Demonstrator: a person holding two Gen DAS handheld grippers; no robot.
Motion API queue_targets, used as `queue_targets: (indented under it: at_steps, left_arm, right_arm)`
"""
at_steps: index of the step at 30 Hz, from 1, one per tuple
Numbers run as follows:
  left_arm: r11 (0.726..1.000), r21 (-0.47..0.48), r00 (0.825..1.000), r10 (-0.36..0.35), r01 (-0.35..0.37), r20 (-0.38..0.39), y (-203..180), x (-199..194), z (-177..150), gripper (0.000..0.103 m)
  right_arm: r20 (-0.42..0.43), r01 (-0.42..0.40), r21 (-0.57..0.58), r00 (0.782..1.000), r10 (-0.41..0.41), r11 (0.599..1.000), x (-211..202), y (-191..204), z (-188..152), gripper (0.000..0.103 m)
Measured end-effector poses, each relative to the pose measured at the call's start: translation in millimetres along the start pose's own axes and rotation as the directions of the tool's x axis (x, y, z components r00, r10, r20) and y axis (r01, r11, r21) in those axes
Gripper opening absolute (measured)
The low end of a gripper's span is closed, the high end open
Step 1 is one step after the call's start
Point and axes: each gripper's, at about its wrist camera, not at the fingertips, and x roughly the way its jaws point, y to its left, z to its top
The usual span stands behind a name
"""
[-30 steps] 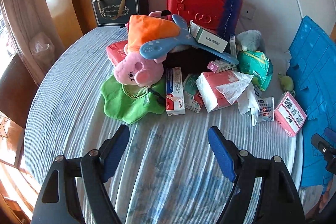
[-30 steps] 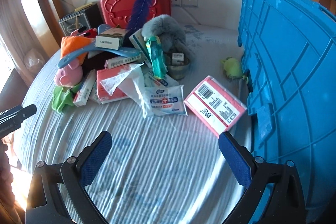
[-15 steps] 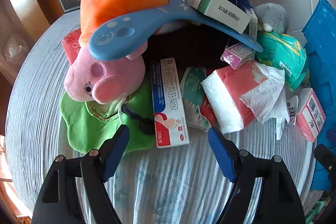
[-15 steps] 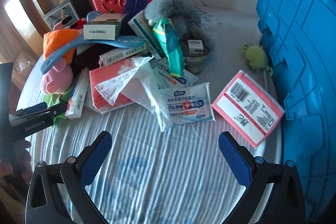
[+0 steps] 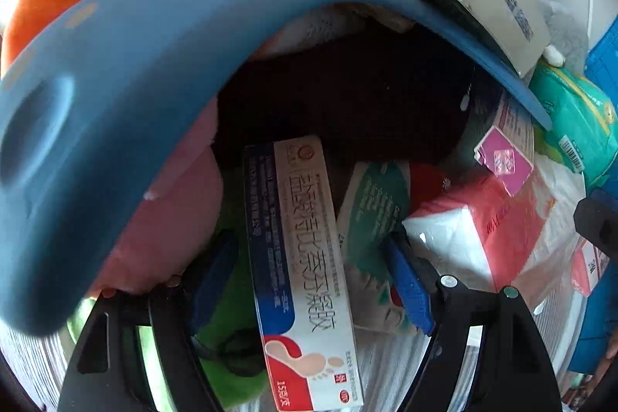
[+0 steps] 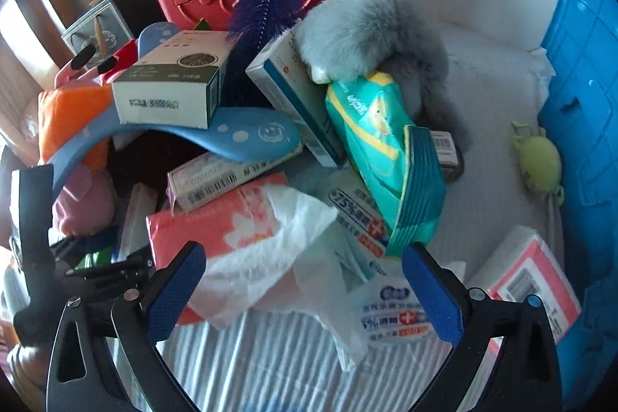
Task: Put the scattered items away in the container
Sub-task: 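Grasp the white medicine box with left tool while right tool grasps the pink tissue pack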
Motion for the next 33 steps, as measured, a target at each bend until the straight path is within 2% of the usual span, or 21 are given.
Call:
queue_targets:
  at_steps: [3,6,9,12,14,18,19,20,21,24,28,30,33]
  left_arm:
    - [0.999,-0.020,1.000,-0.031,0.031,-0.003,5.0,3.7,3.5,0.081]
    - [0.999,-0.005,0.999,-0.036,0.036,0.001,5.0,2.3,1.2,0.082]
    - [1.000,0.020,1.000,-0.019,0.019,-0.004,3.9,-2.4,-7.6,0.082]
    - [0.999,0.030,1.000,-0.024,0.024,-0.004,6.9,-6.4,-18.0,0.082]
    - [0.998,0.054,1.000,-0.016,0.016,0.001,6.0,-11.0,-25.8,0.080]
    - [0.997,0.079,1.000,-0.006,0.006,-0.005,3.4,-24.4,-47.3,0.068]
    - [0.997,0.080,1.000,0.010,-0.008,-0.026,4.2,-25.0,-53.5,0.052]
    - [0.995,0.090,0.998,0.045,-0.041,-0.049,4.9,-22.8,-60.5,0.045]
    - [0.991,0.118,0.998,0.067,-0.065,-0.019,3.2,-26.5,-67.3,0.042]
    - [0.986,0.144,0.996,0.089,-0.083,-0.031,-0.6,-33.0,-79.3,0.040]
    - [0.989,0.135,0.997,0.066,-0.059,-0.045,-3.1,-44.0,-95.9,0.040]
    - [0.991,0.126,0.995,0.042,-0.031,-0.087,-4.1,-43.7,-110.3,0.039]
    - [0.982,0.179,0.994,0.071,-0.056,-0.079,-11.5,-49.8,-133.5,0.040]
  right_arm:
    - [-0.036,-0.084,-0.040,0.996,0.083,0.996,18.2,13.9,10.3,0.103]
    - [-0.035,-0.084,-0.070,0.996,0.081,0.994,35.1,23.5,19.0,0.103]
    - [-0.077,-0.113,-0.067,0.991,0.108,0.991,55.6,26.1,24.8,0.103]
    - [-0.170,-0.151,-0.133,0.977,0.128,0.980,73.9,38.1,14.6,0.103]
    - [-0.200,-0.163,-0.194,0.972,0.124,0.967,75.9,48.0,-1.6,0.103]
    - [-0.248,-0.230,-0.130,0.949,0.192,0.964,68.1,35.2,-27.7,0.103]
    - [-0.253,-0.219,-0.130,0.950,0.181,0.967,64.9,31.3,-33.4,0.103]
    - [-0.253,-0.206,-0.140,0.953,0.166,0.969,60.1,28.0,-38.4,0.103]
    - [-0.248,-0.191,-0.150,0.957,0.150,0.970,53.8,24.7,-43.0,0.103]
    - [-0.197,-0.144,-0.142,0.974,0.115,0.979,25.6,11.3,-53.9,0.103]
    - [-0.143,-0.114,-0.098,0.985,0.099,0.989,-15.2,-5.2,-71.0,0.103]
    - [-0.146,-0.110,-0.094,0.985,0.095,0.990,-27.5,-6.2,-81.9,0.103]
    - [-0.167,-0.125,-0.085,0.980,0.109,0.989,-30.5,-0.3,-91.1,0.103]
